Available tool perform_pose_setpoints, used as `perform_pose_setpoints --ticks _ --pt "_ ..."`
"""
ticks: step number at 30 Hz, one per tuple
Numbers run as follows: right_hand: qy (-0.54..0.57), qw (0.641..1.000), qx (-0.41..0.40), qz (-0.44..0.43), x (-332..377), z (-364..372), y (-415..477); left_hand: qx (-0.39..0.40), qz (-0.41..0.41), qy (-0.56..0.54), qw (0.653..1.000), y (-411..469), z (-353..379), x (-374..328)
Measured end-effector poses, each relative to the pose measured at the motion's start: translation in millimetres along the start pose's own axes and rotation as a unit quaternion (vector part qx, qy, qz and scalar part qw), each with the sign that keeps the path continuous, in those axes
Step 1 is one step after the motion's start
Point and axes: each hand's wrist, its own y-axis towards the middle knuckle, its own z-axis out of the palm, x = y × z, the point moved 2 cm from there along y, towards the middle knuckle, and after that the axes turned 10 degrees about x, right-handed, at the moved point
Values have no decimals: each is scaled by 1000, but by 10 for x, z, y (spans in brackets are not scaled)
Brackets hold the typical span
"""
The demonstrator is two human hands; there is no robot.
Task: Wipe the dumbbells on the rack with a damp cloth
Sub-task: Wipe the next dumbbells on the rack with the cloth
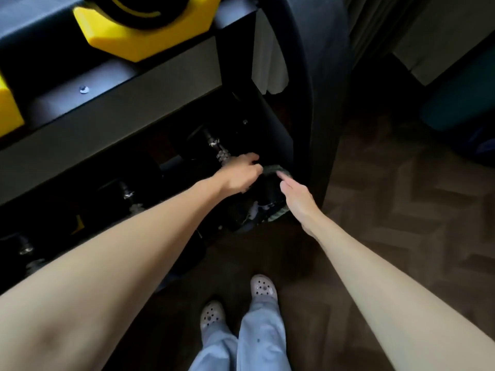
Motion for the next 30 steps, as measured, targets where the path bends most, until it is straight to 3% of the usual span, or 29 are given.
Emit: perform_pose_setpoints --ticks 3,5,8,11,16,18,20,23,25,28,30 --pt "33 999 33 17 -118 12 124 124 7 70 990 124 141 -13" --pt "25 1000 5 16 -194 31 152 145 18 114 983 137 180 43" --pt "108 994 -7 6 -268 36 168 109 35 147 982 140 141 80" --pt "273 962 -24 -6 -335 -83 123 90 49 146 984 129 122 125" --pt "353 917 -162 90 -760 -180 -78 -45 42 116 991 33 253 167" --pt "374 902 -175 122 -961 -133 -116 -159 118 186 962 -42 373 30" --pt "390 894 -173 138 -1117 -113 -129 -227 257 235 910 -122 600 -162" --pt "421 880 -171 143 -1327 -166 -116 -171 378 255 874 -167 1133 -280" --pt "429 874 -173 147 -1515 -247 -80 -98 335 253 902 -84 1490 -228" --pt "432 874 -175 140 -1844 -354 72 -39 114 213 969 351 1869 140" --pt "439 871 -176 138 -2109 -380 257 17 -16 124 992 716 2088 410"
